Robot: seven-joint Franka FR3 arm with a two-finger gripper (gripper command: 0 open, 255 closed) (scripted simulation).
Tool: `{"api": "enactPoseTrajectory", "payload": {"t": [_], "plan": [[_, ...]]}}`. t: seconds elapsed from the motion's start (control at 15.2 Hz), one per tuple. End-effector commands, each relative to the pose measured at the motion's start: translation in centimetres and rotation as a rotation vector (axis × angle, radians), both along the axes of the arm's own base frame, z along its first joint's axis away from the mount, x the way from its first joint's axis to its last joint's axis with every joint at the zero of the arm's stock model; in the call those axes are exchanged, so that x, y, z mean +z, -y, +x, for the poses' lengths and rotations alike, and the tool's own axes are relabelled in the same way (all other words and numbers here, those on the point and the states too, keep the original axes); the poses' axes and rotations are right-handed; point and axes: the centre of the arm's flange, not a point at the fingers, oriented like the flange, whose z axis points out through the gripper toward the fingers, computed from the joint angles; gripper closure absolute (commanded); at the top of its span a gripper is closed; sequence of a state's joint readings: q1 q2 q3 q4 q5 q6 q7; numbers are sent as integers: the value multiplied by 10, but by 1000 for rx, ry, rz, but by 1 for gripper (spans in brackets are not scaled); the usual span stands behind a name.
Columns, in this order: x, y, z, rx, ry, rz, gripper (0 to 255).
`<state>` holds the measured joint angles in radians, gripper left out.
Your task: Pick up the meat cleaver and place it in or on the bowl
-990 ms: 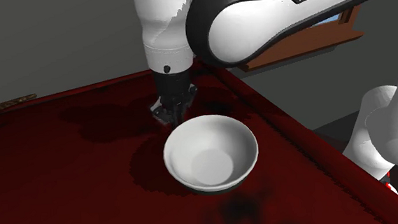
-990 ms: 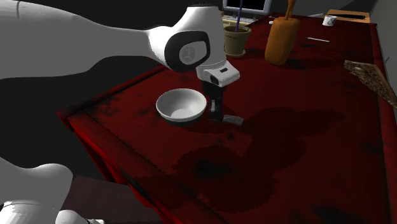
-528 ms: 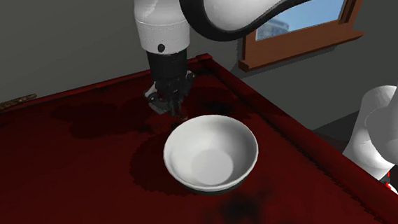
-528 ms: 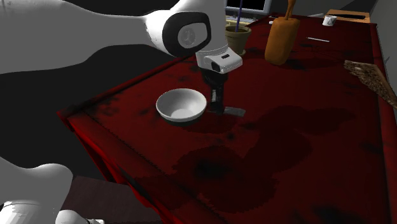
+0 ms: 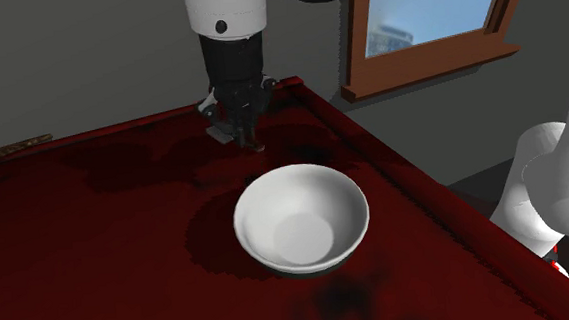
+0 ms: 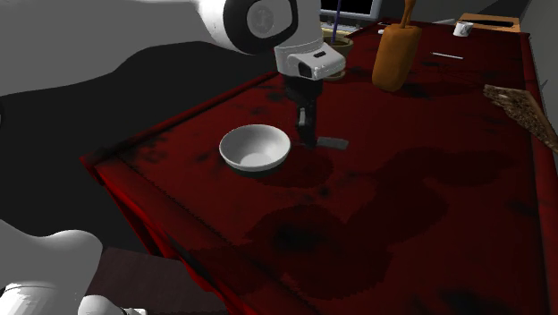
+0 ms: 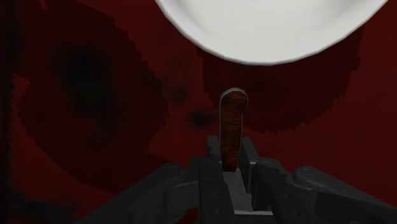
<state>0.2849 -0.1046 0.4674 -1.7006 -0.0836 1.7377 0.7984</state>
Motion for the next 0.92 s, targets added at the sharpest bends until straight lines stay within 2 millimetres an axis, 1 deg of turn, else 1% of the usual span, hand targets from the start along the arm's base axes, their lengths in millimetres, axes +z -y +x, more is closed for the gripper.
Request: {"api": "enactPoseTrajectory", "payload": {"t": [0.0,0.2,0.26,0.86], "plan": [[12,-1,0,0,0,0,255],[27,-1,0,0,0,0,255],[28,-1,0,0,0,0,255],[32,-15,-118,0,0,0,255]]}}
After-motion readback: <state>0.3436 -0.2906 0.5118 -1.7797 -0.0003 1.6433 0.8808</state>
